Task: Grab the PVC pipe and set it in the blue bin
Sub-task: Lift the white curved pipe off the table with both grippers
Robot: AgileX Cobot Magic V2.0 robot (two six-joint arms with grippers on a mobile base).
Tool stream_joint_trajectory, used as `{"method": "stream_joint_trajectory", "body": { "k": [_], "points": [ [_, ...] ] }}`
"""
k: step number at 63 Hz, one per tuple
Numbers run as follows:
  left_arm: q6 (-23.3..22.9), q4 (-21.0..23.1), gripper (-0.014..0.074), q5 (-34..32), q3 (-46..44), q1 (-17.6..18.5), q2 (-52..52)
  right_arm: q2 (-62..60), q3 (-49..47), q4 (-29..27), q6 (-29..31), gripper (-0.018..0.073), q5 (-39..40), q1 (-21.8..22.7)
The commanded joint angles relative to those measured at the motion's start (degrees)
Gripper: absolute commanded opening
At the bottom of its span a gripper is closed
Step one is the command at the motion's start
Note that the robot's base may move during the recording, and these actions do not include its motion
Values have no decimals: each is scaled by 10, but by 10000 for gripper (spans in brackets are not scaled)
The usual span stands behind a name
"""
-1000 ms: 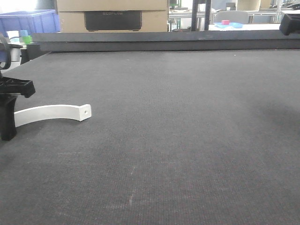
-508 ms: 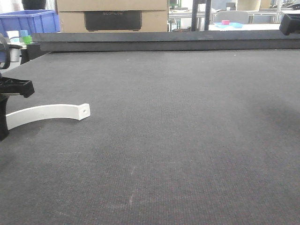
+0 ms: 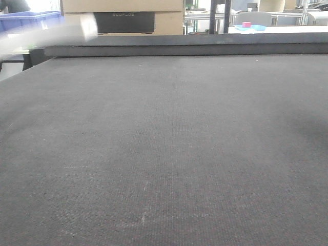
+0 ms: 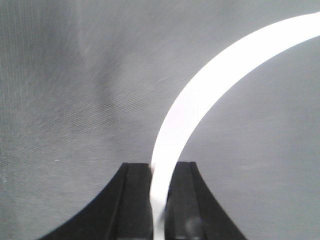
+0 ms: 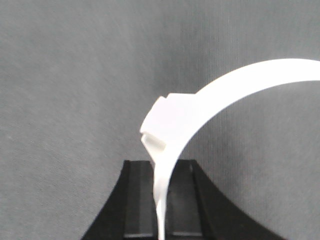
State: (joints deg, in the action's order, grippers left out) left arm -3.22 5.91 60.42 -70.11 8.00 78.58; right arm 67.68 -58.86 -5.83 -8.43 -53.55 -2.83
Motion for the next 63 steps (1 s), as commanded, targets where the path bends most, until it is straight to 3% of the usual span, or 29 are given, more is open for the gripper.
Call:
{"method": "stream_joint_trajectory", "body": {
  "k": [1,15,24,31,42,54,63],
  "points": [
    [-4,15,-111,-44,0,3,-58,-27,-5,1,11,-162,25,0],
    [-4,11,-111,-195,59,3,-167,-94,31,1,51,-162,105,0],
    [2,9,-111,-314,152,3,-256,-183,120,1,51,-162,245,0],
    [2,9,-111,-391,220,3,-324,-252,174,1,51,-162,307,0],
    [2,-1,-111,-404,267,3,-404,-347,191,1,51,-162,304,0],
    [2,-79,-111,-406,267,3,-446,-416,191,1,51,-162,324,0],
    [2,-82,-111,-406,267,3,-450,-436,191,1,51,-162,313,0]
  ]
}}
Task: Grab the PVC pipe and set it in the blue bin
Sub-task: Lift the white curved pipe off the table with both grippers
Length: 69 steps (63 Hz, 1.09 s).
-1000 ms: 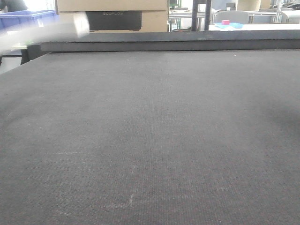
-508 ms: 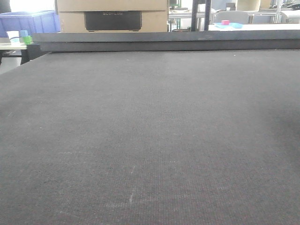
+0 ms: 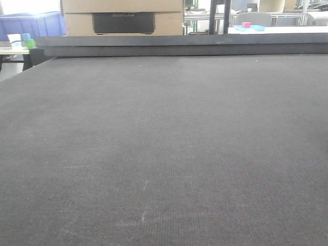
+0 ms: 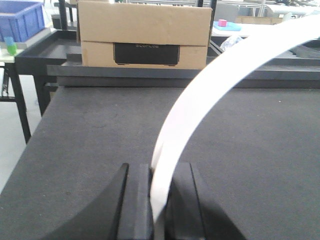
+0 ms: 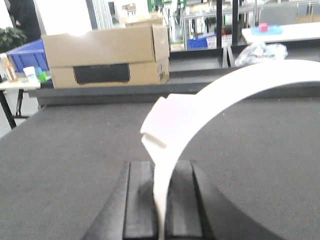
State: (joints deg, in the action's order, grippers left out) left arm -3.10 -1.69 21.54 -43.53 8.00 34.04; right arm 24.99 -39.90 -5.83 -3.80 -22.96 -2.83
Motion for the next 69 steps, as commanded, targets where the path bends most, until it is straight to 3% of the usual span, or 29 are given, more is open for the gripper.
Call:
{"method": "stream_joint_trajectory", "body": {
  "k": [1,69],
  "points": [
    [1,-6,-111,-16,1,3,-4,-10,2,1,4,-162,5,0],
    [1,-6,-111,-17,1,3,-4,-10,2,1,4,-162,7,0]
  ]
}}
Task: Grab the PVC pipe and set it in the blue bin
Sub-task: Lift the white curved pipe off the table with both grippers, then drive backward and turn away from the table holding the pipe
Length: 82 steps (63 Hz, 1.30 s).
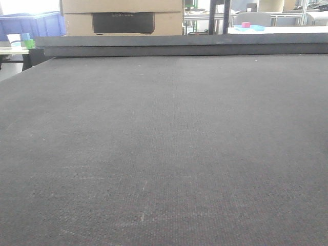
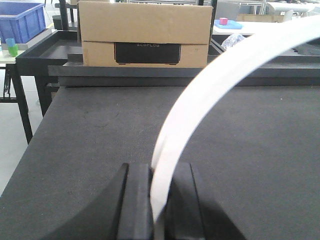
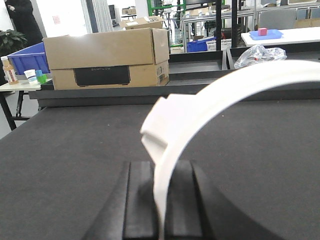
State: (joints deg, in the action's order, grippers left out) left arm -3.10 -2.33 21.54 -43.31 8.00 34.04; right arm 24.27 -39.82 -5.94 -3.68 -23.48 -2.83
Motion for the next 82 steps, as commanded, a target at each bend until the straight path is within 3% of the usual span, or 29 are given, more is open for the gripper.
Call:
{"method": "stream_joint_trajectory", "body": {
  "k": [1,82],
  "points": [
    [1,0,-111,-17,-1,3,-4,-3,1,2,3,-162,12,0],
    [1,0,-111,-17,-1,2,-4,-3,1,2,3,-162,12,0]
  ]
}}
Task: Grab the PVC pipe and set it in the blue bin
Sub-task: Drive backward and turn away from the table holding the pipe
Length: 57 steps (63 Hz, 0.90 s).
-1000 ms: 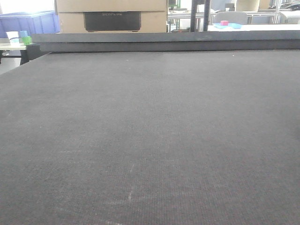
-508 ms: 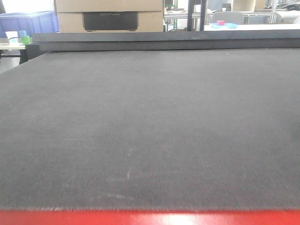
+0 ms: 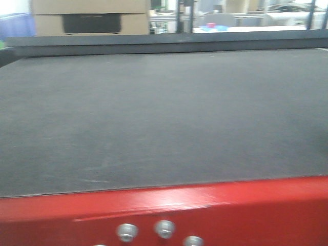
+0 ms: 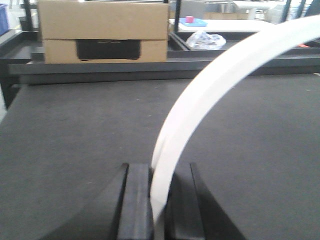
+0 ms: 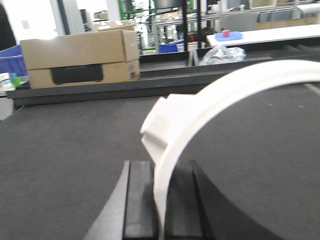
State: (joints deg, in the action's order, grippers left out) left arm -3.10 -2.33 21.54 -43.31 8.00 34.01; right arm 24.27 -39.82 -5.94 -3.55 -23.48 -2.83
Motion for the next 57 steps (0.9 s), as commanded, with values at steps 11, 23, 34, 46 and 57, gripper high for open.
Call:
{"method": "stream_joint_trajectory", "body": {
  "k": [11,23,34,46,57],
  "points": [
    [1,0,-111,-17,-1,2,-4,-3,1,2,2,-162,12,0],
    [1,0,-111,-17,-1,2,-4,-3,1,2,2,-162,12,0],
    [1,0,-111,-17,-1,2,-4,-3,1,2,2,-162,12,0],
    [1,0,-111,-17,-1,2,-4,-3,1,2,2,-162,12,0],
    [1,0,-111,-17,-1,2,-4,-3,1,2,2,-162,12,0]
  ]
}}
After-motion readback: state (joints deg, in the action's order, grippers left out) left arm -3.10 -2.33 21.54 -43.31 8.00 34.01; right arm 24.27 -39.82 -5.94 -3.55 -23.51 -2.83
